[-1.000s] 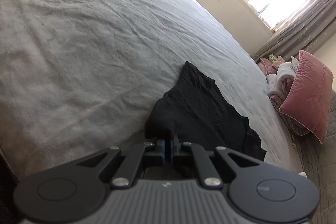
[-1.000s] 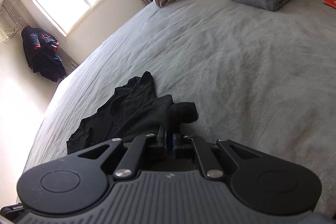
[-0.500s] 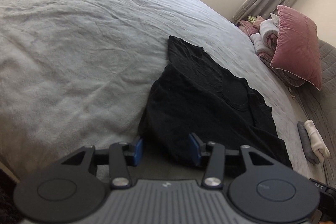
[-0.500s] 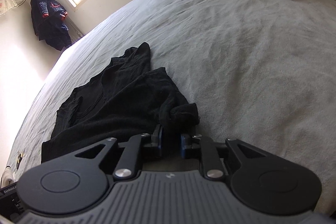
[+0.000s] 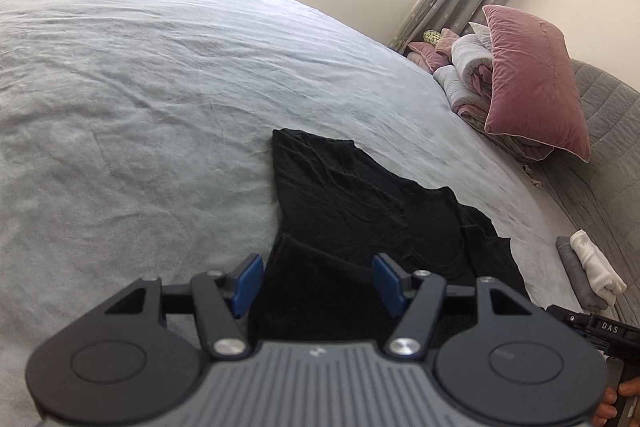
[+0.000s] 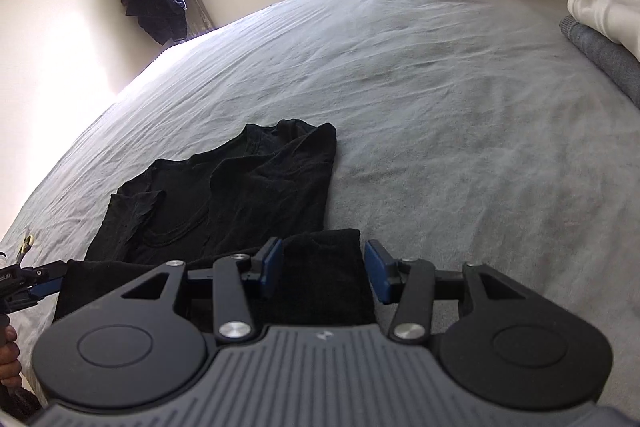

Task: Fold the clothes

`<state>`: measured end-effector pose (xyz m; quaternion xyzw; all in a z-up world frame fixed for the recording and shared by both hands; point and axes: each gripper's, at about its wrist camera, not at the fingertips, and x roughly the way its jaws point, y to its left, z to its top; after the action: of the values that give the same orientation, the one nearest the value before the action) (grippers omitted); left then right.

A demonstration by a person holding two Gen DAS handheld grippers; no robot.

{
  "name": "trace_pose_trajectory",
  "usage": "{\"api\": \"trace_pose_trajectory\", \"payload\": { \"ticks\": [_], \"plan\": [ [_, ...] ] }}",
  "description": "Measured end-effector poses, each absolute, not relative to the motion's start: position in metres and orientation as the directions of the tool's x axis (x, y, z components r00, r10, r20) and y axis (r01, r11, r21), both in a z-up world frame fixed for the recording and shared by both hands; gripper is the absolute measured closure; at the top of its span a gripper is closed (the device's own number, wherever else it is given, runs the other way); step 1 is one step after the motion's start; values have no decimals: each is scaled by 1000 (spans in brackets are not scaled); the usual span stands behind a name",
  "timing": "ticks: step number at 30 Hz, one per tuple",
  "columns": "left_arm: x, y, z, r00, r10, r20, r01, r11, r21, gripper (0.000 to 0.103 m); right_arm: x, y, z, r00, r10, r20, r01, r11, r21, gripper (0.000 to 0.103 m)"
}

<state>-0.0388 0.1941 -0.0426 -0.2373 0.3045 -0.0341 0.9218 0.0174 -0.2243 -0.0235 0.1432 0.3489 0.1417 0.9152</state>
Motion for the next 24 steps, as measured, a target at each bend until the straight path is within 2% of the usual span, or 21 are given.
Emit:
{"api": "trace_pose_trajectory", "payload": {
  "ticks": [3,4,5,7,9,10,11,15,20,24],
  "plan": [
    [-42,198,-58,848,-233,-476,-53,856,-514,45,17,-231,-37,742,410,-530,-208,893,400,54],
    [-44,200,-65,857,-238,-457,-56,839,-542,51,16,-233,-42,746,426,-512,-220,883,415,54],
    [-45,203,-73,865,-241,-439,-60,820,-569,63,16,-232,-43,750,428,-504,-226,882,413,54],
    [-45,210,-78,872,-241,-427,-81,789,-609,77,17,-231,-46,759,432,-487,-239,881,408,57],
    [-45,212,-79,876,-245,-416,-79,778,-624,83,17,-230,-48,770,433,-468,-249,880,405,79],
    [-45,213,-79,878,-247,-411,-78,772,-631,91,16,-231,-49,773,436,-461,-252,877,408,83],
    [-46,213,-80,880,-249,-405,-77,766,-638,94,15,-231,-49,778,436,-451,-254,876,410,88],
    [-47,217,-81,888,-257,-382,-72,742,-666,98,7,-233,-44,811,426,-400,-265,878,398,96],
    [-49,217,-80,899,-243,-364,-73,737,-672,98,-3,-226,-30,855,399,-331,-291,897,332,97],
    [-50,214,-79,901,-170,-399,-136,762,-633,98,11,-216,-36,845,351,-404,-257,928,271,97]
  ]
}}
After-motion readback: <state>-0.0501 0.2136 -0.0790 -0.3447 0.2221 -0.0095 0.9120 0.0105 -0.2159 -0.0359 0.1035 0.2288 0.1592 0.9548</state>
